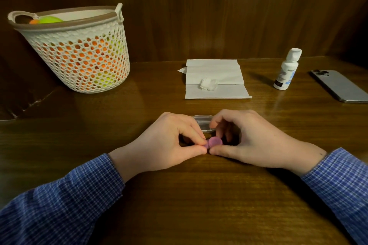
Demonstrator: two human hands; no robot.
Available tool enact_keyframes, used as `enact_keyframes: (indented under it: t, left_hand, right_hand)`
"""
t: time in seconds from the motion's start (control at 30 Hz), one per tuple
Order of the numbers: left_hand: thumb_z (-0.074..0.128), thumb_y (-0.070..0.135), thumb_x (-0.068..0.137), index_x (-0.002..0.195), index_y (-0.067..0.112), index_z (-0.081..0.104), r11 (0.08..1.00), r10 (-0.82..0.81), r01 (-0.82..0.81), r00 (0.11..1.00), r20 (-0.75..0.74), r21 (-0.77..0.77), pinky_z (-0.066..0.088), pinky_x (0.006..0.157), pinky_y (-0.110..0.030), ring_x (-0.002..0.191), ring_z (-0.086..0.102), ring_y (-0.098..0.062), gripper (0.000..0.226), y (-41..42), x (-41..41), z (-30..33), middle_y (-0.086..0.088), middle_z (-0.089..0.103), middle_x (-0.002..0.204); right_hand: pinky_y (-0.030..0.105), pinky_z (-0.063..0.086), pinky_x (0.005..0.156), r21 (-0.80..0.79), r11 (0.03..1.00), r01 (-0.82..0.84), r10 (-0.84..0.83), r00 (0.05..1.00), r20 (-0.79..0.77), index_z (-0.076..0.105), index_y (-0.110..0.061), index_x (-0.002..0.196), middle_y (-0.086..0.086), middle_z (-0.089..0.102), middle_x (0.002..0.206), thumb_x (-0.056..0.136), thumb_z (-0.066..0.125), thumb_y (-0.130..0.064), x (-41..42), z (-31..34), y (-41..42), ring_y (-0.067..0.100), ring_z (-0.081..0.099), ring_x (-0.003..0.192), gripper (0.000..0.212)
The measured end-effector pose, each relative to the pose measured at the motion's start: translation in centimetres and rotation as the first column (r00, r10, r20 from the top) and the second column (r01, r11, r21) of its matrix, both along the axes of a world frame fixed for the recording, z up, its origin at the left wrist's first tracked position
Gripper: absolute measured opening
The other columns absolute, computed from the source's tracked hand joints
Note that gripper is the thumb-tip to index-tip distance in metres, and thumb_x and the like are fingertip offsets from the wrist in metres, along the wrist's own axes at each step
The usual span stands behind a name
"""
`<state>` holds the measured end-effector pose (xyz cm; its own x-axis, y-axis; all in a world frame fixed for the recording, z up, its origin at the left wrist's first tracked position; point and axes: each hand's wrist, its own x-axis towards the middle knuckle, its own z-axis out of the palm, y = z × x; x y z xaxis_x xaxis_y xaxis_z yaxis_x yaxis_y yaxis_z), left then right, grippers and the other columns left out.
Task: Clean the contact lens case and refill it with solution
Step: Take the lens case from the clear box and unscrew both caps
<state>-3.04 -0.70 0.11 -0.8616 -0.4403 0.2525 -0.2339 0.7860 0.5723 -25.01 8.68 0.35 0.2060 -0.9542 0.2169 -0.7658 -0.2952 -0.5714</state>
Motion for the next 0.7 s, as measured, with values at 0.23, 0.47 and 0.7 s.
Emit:
enact_keyframes:
  t: [0.23, 0.47, 0.7]
  left_hand:
    - [0.081, 0.025, 0.087, 0.103, 0.025, 0.083, 1.0, -0.003, 0.003, 1.0, -0.008, 0.015, 0.057, 0.087, -0.021, 0.099, 0.07, -0.002, 0.016, -0.02, 0.0, 0.01, 0.016, 0.075, 0.101]
    - [0.081, 0.025, 0.087, 0.101, 0.026, 0.083, 1.0, -0.008, 0.008, 1.0, -0.017, 0.02, 0.058, 0.085, -0.023, 0.097, 0.07, -0.003, 0.014, -0.1, 0.01, -0.04, 0.016, 0.075, 0.099]
    - [0.081, 0.024, 0.086, 0.101, 0.026, 0.083, 1.0, -0.003, 0.003, 1.0, -0.012, 0.025, 0.058, 0.084, -0.023, 0.097, 0.07, -0.003, 0.015, -0.04, -0.04, -0.04, 0.016, 0.075, 0.099]
  right_hand:
    - [0.016, 0.053, 0.068, 0.069, 0.994, -0.09, 0.082, 0.991, 0.11, 0.062, -0.03, 0.118, -0.018, 0.07, 0.102, 0.082, 0.081, -0.025, -0.28, 0.29, 0.15, 0.01, 0.067, 0.089, 0.041]
    - [0.018, 0.054, 0.066, 0.076, 0.996, -0.037, 0.029, 0.994, 0.106, 0.061, -0.033, 0.116, -0.016, 0.069, 0.095, 0.083, 0.083, -0.03, -0.05, 0.02, -0.02, 0.008, 0.066, 0.083, 0.04]
    - [0.016, 0.052, 0.064, 0.052, 0.998, -0.019, 0.015, 0.997, 0.074, 0.062, -0.034, 0.115, -0.015, 0.067, 0.098, 0.077, 0.084, -0.041, 0.27, 0.09, 0.17, 0.005, 0.064, 0.085, 0.045]
